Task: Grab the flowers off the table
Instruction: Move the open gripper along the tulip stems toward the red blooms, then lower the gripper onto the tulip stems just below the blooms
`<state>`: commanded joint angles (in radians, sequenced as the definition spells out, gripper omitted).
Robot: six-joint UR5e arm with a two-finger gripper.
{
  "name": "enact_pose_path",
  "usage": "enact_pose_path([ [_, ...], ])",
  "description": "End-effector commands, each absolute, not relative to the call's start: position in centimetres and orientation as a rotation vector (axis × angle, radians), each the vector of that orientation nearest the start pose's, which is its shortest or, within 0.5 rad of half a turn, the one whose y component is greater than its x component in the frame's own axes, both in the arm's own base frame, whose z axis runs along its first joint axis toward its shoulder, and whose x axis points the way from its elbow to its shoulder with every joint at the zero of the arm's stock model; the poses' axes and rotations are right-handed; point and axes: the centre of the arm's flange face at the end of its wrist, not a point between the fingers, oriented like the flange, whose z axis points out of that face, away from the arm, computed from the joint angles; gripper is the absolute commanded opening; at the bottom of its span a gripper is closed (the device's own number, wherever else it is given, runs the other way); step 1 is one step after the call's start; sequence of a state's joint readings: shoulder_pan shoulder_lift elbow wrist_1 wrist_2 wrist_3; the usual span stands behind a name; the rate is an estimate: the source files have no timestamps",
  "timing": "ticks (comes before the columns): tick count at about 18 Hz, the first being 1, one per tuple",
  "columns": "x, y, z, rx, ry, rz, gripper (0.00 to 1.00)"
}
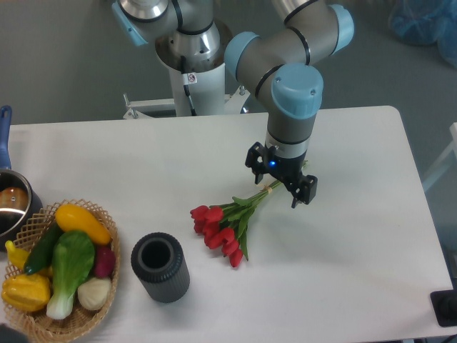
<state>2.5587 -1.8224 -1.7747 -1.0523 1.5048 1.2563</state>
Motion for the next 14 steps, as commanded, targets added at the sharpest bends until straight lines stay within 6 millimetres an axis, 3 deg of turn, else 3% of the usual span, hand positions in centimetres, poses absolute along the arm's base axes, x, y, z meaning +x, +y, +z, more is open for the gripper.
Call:
enact_pose_path([
  [5,-37.4,43.7,29.7,-3.035,0.471,-0.001,1.0],
  [8,-35.7,45.3,29.1,-3.032,0.515,-0.014,1.0],
  [14,-34.5,47.1,26.1,-3.059,0.505,-0.081,1.0],
])
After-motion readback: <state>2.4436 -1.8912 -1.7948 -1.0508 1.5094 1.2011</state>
